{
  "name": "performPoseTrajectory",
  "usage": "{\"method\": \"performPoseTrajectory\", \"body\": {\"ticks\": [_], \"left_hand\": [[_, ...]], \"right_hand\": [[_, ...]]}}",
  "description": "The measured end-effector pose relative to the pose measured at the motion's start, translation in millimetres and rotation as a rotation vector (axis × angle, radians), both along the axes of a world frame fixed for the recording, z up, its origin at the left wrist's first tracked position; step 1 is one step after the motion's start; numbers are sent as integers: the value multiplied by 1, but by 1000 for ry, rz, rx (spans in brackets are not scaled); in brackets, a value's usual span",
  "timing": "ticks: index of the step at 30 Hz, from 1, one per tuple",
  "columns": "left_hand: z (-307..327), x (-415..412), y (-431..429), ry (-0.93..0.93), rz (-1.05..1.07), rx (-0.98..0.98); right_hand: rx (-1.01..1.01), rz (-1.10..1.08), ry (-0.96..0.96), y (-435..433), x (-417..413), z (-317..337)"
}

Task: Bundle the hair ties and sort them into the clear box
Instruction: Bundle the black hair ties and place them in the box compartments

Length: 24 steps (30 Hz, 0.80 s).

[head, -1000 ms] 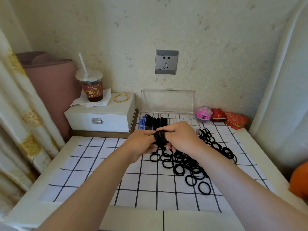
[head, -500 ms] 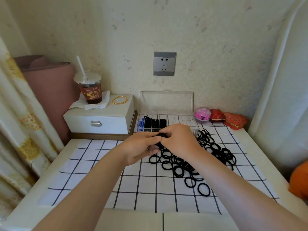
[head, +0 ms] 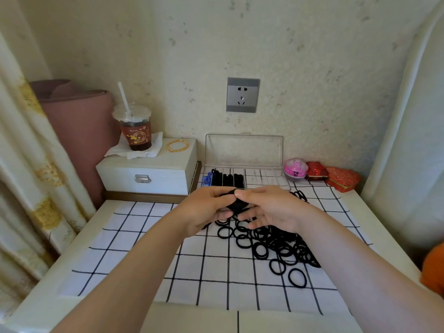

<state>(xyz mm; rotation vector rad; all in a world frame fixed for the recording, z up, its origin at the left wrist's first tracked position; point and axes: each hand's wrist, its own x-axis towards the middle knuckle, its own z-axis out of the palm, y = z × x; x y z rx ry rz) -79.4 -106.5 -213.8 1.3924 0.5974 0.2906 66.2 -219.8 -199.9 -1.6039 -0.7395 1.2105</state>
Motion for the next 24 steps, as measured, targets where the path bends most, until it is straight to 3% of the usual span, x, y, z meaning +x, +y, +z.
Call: {"method": "performPoseTrajectory", "body": {"ticks": [6, 12, 19, 22, 24], "left_hand": [[1, 2, 4, 79, 159, 99], [8, -3, 5, 35, 144, 21], [4, -5, 15, 40, 472, 38], [1, -4, 13, 48, 523, 66], [1, -1, 7, 50, 421, 59]], "right_hand": [[0, -64, 74, 4, -3, -3], [50, -133, 41, 5, -2, -7], [136, -278, 69, 5, 0, -4], [207, -193, 110, 4, -1, 0], [229, -101, 134, 3, -6, 2]]}}
